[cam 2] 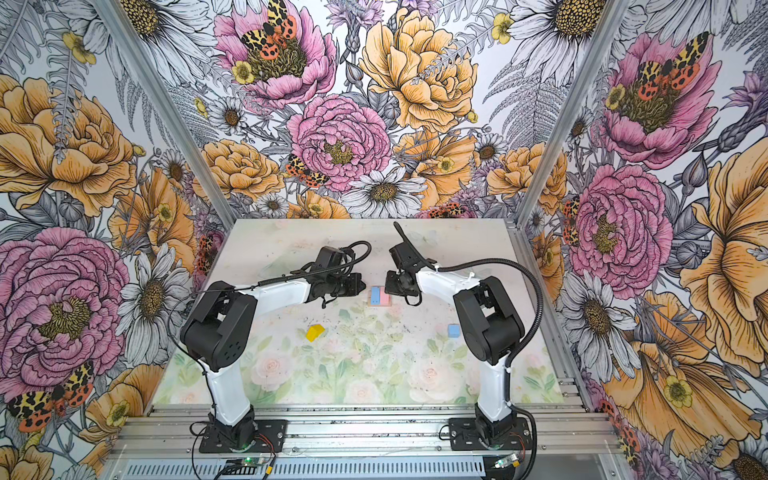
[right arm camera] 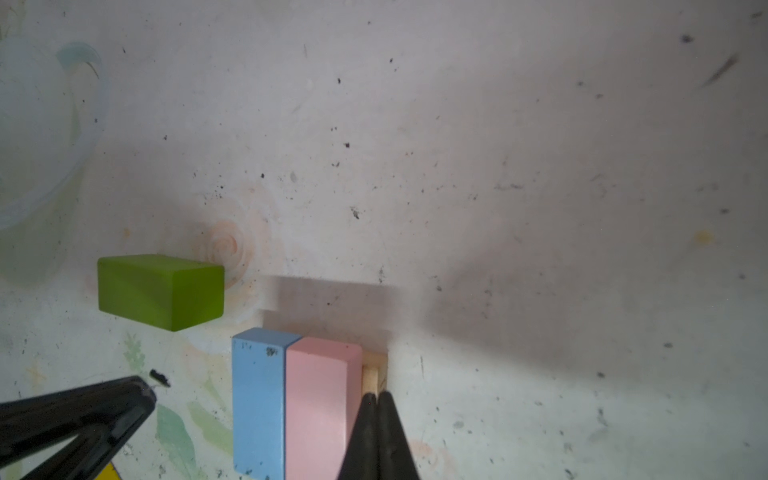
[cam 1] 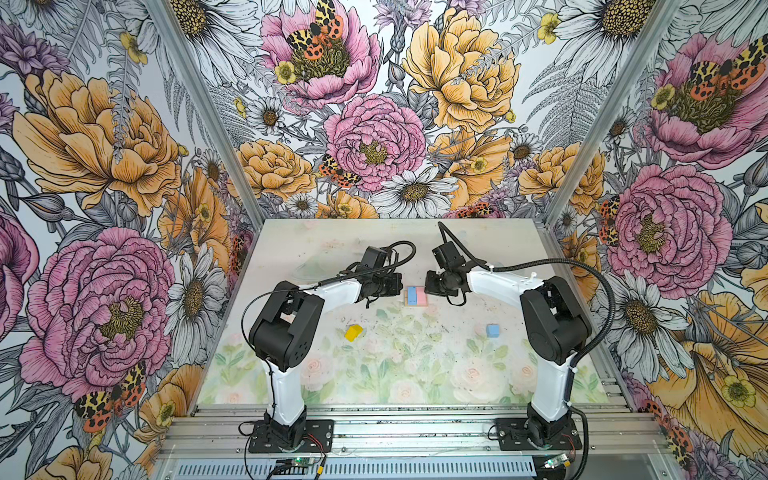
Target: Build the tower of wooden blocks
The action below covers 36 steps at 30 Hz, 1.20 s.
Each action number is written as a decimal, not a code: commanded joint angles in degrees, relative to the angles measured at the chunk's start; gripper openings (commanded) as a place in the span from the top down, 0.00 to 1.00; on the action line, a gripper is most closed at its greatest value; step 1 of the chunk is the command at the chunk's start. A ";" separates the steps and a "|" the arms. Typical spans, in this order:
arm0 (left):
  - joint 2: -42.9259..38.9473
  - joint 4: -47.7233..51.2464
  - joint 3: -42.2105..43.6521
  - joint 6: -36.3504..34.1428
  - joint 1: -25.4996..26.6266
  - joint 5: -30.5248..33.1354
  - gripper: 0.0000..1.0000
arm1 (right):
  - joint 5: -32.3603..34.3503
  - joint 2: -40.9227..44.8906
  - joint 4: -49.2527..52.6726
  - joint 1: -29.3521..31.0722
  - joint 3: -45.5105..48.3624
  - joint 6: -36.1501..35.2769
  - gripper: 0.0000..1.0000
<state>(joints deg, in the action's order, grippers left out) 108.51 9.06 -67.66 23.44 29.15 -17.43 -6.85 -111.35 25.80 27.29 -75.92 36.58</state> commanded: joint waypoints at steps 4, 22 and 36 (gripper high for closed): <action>1.61 1.33 -2.29 -1.52 0.66 -0.34 1.00 | -0.88 -1.15 -2.02 -0.43 -1.43 0.73 1.00; 2.94 2.72 -3.56 -1.64 1.15 -0.28 1.00 | -1.63 -1.41 -2.58 -0.43 -1.38 1.04 1.00; 3.89 3.09 -4.24 -1.73 1.35 -0.66 1.00 | -1.85 -1.77 -2.76 -0.33 -1.41 1.23 1.00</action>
<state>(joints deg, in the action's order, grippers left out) 111.28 12.23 -70.52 23.44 30.00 -17.43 -8.47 -112.27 24.14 27.29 -75.94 37.23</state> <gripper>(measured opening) 0.045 0.042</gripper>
